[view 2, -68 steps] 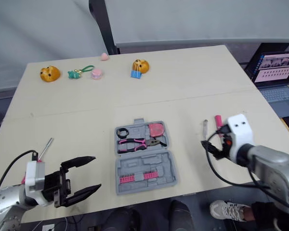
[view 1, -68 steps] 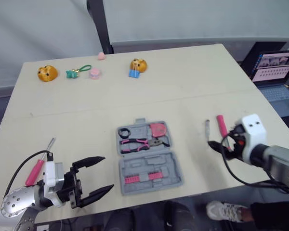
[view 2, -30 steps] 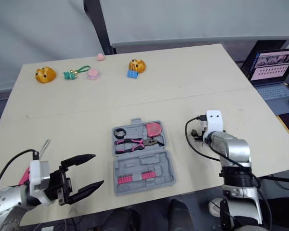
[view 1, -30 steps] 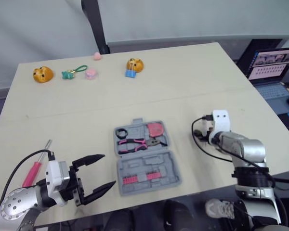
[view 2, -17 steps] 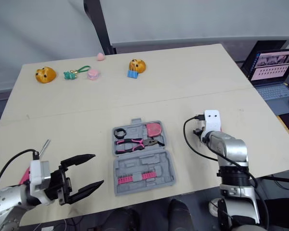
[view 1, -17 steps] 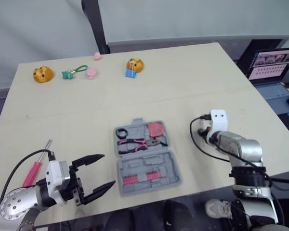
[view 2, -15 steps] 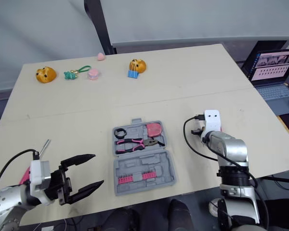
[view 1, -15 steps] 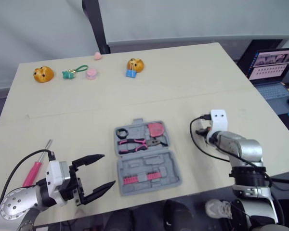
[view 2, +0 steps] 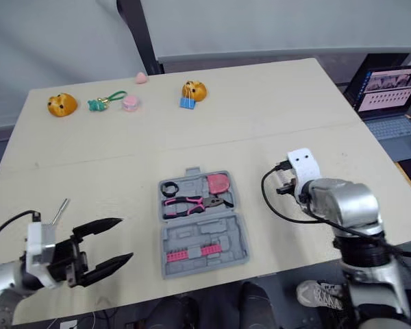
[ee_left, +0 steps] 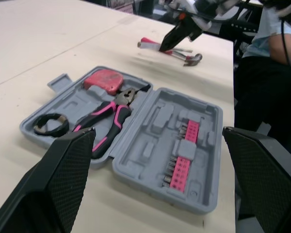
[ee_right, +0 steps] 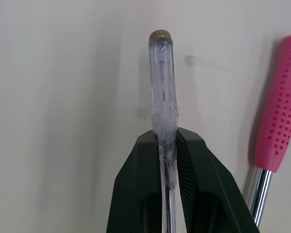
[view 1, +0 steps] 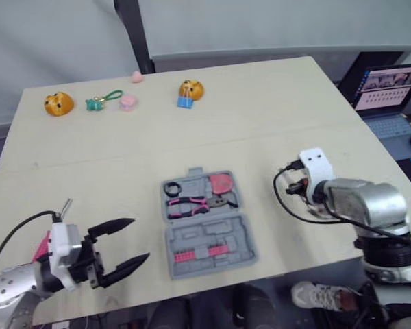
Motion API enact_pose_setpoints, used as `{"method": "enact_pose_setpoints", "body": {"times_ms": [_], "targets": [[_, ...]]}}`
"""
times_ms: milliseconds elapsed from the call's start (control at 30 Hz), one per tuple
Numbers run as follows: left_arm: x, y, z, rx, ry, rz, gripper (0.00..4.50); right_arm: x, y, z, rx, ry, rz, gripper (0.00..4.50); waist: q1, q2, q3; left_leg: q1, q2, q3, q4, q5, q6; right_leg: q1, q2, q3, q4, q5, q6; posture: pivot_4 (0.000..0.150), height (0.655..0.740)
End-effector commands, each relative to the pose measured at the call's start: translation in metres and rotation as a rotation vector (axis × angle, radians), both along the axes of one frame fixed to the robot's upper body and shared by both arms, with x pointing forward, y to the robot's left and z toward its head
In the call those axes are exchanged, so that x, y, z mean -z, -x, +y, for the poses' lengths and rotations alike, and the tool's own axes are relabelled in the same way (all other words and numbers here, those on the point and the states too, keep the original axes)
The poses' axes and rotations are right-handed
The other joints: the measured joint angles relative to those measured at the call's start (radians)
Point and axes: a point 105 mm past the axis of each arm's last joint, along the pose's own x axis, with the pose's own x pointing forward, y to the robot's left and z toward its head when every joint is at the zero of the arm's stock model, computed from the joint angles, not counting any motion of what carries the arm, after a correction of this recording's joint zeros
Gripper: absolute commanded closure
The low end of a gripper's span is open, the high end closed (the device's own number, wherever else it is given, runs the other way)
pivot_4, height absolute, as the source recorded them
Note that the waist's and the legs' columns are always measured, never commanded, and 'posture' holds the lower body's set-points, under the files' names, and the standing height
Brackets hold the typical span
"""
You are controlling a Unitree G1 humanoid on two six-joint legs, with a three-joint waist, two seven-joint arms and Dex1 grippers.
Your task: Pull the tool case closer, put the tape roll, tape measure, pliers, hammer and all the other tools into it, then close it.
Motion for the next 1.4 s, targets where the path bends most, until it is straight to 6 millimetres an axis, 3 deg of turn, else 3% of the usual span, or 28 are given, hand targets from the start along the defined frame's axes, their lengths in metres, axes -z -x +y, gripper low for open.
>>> {"method": "enact_pose_setpoints", "body": {"times_ms": [33,133,267,533,767,1400], "targets": [[-0.007,0.005,0.010,0.018,0.009,0.000,0.00,-0.018,0.026,0.028,-0.231,0.025,0.078,4.42,-0.001,0.000,0.000,0.000,0.000,0.000,0.000,0.000,0.000,0.000,0.000,0.000,0.000,0.000,0.000,0.150,0.7155],[-0.004,0.009,0.017,0.036,-0.006,0.037,0.00,-0.029,0.049,0.050,-0.435,0.054,0.166,4.42,-0.002,0.000,0.000,0.000,0.000,-0.001,0.000,0.000,0.000,0.001,0.001,0.000,-0.001,0.000,0.000,0.150,0.7155],[0.001,0.009,0.021,0.042,-0.020,0.051,0.00,-0.039,0.065,0.077,-0.634,0.103,0.235,4.42,-0.002,-0.001,0.000,0.000,0.000,-0.001,0.000,0.000,0.000,0.001,0.000,0.000,-0.001,0.000,0.000,0.150,0.7155],[0.005,0.017,0.015,0.092,-0.026,0.080,0.00,-0.039,0.076,0.123,-0.848,0.173,0.302,4.42,-0.011,-0.002,-0.001,0.000,0.000,-0.001,0.000,0.000,0.000,0.000,-0.002,-0.001,-0.001,0.000,0.000,0.150,0.7155],[0.014,0.029,0.020,0.118,-0.068,0.122,0.00,-0.027,0.078,0.148,-0.926,0.254,0.338,4.42,-0.025,-0.002,-0.001,-0.001,0.000,-0.002,0.000,0.000,0.000,0.000,-0.002,-0.003,-0.001,0.000,0.000,0.150,0.7155],[0.020,0.029,0.032,0.045,-0.062,0.147,0.00,-0.009,0.058,0.207,-1.100,0.369,0.338,4.42,-0.030,-0.002,-0.001,0.000,-0.001,-0.001,0.002,0.000,-0.001,-0.001,-0.002,-0.006,0.003,0.000,0.000,0.150,0.7155]]}}
